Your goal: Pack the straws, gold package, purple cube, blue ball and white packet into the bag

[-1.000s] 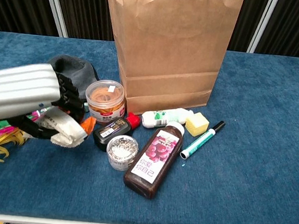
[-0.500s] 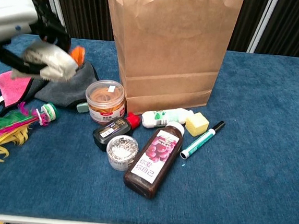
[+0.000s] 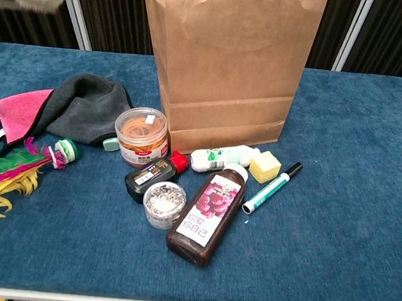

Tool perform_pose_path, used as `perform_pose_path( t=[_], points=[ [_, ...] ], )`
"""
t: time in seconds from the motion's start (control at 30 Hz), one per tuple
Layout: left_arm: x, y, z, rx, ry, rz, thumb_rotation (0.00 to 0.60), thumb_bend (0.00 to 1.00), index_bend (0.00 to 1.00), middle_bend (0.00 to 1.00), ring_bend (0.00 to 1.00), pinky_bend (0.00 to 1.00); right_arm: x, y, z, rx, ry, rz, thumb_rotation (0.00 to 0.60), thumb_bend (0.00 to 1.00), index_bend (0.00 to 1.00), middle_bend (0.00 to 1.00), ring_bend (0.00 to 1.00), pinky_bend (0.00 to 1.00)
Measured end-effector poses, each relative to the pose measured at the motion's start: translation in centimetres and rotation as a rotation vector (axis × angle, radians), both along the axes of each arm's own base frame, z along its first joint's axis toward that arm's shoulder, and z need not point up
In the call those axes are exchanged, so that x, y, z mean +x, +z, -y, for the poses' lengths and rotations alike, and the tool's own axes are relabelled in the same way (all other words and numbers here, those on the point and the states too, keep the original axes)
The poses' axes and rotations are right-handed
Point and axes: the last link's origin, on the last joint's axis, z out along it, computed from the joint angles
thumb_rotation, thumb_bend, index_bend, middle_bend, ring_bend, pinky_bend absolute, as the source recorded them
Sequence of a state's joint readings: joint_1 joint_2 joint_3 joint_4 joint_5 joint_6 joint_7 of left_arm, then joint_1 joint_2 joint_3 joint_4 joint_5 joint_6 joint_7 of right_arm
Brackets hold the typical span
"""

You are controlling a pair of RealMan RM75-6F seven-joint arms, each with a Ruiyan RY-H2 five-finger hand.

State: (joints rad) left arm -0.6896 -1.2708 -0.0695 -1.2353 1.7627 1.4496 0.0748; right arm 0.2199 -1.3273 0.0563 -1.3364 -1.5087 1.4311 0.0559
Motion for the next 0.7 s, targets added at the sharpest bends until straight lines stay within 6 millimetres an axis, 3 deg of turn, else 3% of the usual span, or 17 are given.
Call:
perform_pose_path(
  t=[0.37,0.7],
  points=[
    [5.1,2.5,-3.5,0.095,-0.081,0.008,0.600,0.48,0.70,0.71,0.60,0.58,-0.7,-1.6,0.0,0.043,-0.015,0.008,0.600,0.00,0.47,0.42,0.28,0.39],
    [12.2,-0.8,-5.4,0.026,-0.206,0.036,0.600,0.48,0.70,0.71,0.60,0.58,-1.5,-2.7,-0.2,0.070,-0.042,0.007,0.600,0.01,0.47,0.42,0.28,0.39]
  ],
)
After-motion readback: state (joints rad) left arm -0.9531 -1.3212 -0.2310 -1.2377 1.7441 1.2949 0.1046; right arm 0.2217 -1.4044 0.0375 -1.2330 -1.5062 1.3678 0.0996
